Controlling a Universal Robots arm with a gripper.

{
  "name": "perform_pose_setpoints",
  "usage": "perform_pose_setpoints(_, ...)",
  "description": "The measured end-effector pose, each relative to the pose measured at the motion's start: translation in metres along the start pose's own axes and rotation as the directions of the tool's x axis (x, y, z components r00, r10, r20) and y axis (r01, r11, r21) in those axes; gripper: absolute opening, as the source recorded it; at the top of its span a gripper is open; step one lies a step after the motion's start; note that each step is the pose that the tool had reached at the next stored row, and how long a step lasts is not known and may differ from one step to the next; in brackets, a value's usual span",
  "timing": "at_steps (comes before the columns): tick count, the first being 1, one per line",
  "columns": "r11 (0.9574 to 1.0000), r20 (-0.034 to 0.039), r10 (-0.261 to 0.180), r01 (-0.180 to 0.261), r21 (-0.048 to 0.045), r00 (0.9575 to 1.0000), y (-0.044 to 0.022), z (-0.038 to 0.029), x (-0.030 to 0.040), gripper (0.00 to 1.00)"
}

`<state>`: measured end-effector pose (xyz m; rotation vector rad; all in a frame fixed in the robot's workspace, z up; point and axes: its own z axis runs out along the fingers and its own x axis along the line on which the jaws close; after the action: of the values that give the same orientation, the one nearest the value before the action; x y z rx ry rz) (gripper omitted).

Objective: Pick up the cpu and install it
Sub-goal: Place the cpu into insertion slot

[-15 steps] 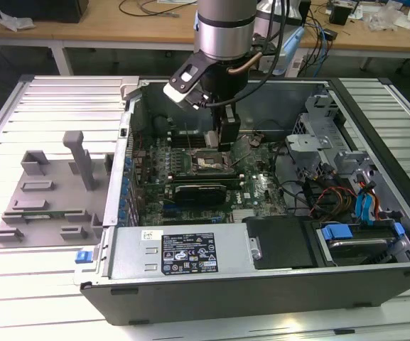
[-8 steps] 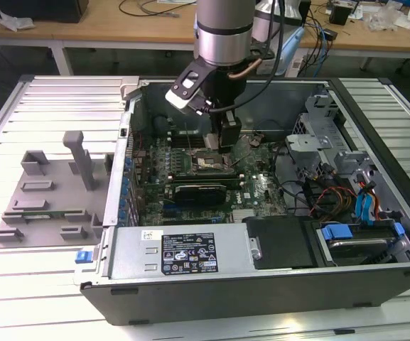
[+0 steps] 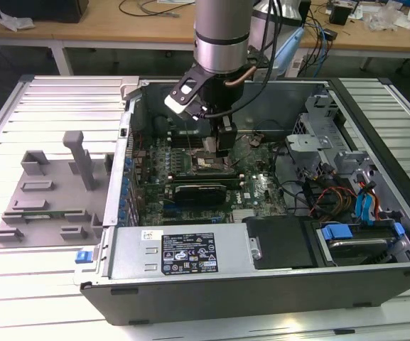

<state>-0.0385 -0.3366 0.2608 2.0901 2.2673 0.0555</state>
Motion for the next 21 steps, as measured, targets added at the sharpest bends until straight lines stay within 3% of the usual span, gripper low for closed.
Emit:
perform_pose_setpoints(6, 0.9990, 0.0044, 0.044, -0.044, 0.0008, 0.9990, -0.0009, 0.0177, 0.0087, 0.55)
perform_pose_setpoints(9, 0.9982, 0.0057, 0.061, -0.061, 0.0011, 0.9981, -0.0011, 0.0224, 0.0102, 0.55)
perform_pose_setpoints(14, 0.9983, 0.0055, 0.059, -0.059, 0.0009, 0.9983, -0.0035, 0.0302, 0.0187, 0.55)
perform_pose_setpoints(18, 0.9991, 0.0088, 0.043, -0.043, 0.0010, 0.9990, -0.0041, 0.0404, 0.0196, 0.55)
perform_pose_setpoints(21, 0.9991, 0.0101, 0.043, -0.043, 0.0012, 0.9990, -0.0042, 0.0418, 0.0196, 0.55)
